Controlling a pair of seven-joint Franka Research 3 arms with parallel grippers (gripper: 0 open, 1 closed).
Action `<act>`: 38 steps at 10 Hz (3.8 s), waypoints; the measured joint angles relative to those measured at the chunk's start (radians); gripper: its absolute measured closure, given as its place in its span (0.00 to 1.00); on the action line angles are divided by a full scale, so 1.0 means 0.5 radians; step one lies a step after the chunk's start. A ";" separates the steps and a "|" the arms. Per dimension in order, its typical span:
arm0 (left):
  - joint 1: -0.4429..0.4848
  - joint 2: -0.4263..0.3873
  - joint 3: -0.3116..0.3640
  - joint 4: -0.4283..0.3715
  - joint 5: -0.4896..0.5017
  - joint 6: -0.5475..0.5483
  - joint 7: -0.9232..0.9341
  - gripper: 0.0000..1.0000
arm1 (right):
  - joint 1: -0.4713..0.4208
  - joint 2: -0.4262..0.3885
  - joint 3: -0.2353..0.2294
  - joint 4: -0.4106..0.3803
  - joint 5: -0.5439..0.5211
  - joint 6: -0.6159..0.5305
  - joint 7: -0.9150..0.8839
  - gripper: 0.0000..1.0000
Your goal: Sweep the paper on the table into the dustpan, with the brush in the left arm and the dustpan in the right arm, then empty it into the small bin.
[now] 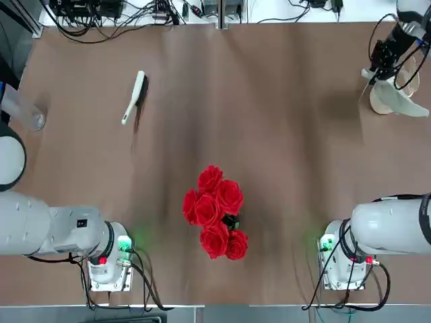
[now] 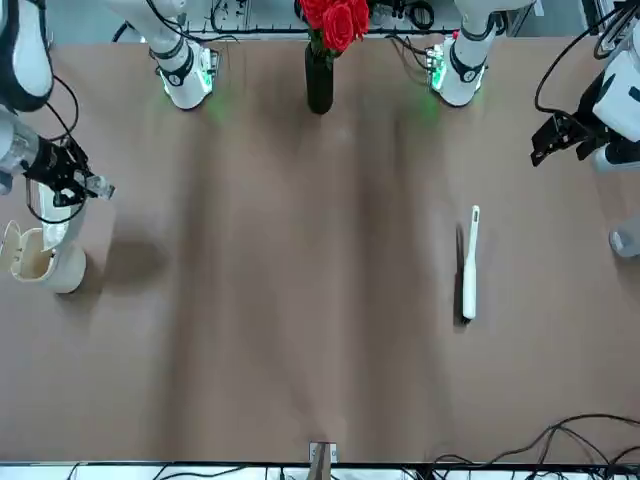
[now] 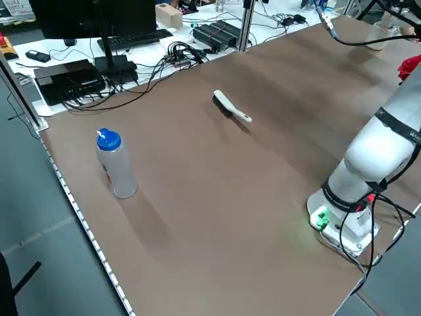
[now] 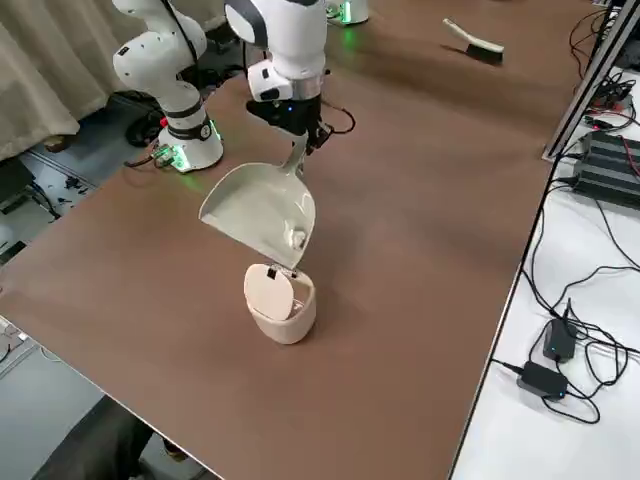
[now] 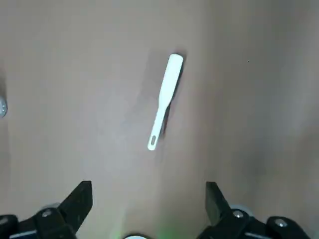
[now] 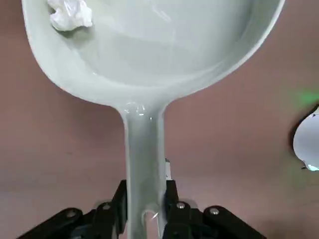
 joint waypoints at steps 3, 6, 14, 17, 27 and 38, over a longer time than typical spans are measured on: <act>-0.001 0.000 0.000 0.003 0.000 0.000 -0.001 0.00 | -0.077 0.000 -0.016 0.029 0.009 -0.034 -0.175 0.67; -0.009 0.000 -0.003 0.003 0.000 0.000 0.000 0.00 | -0.136 0.000 -0.067 0.055 0.092 -0.111 -0.369 0.67; -0.002 0.000 0.000 0.004 0.000 0.000 0.006 0.00 | -0.201 0.000 -0.120 0.113 0.187 -0.299 -0.748 0.67; 0.000 0.000 0.002 0.005 0.000 0.000 0.006 0.00 | -0.239 0.000 -0.158 0.131 0.203 -0.345 -0.896 0.67; 0.001 0.000 0.005 0.005 0.000 0.000 0.006 0.00 | -0.290 0.004 -0.295 0.184 0.206 -0.512 -1.210 0.67; 0.001 0.000 0.007 0.005 0.000 0.000 0.006 0.00 | -0.334 0.161 -0.358 0.401 0.206 -0.787 -1.392 0.67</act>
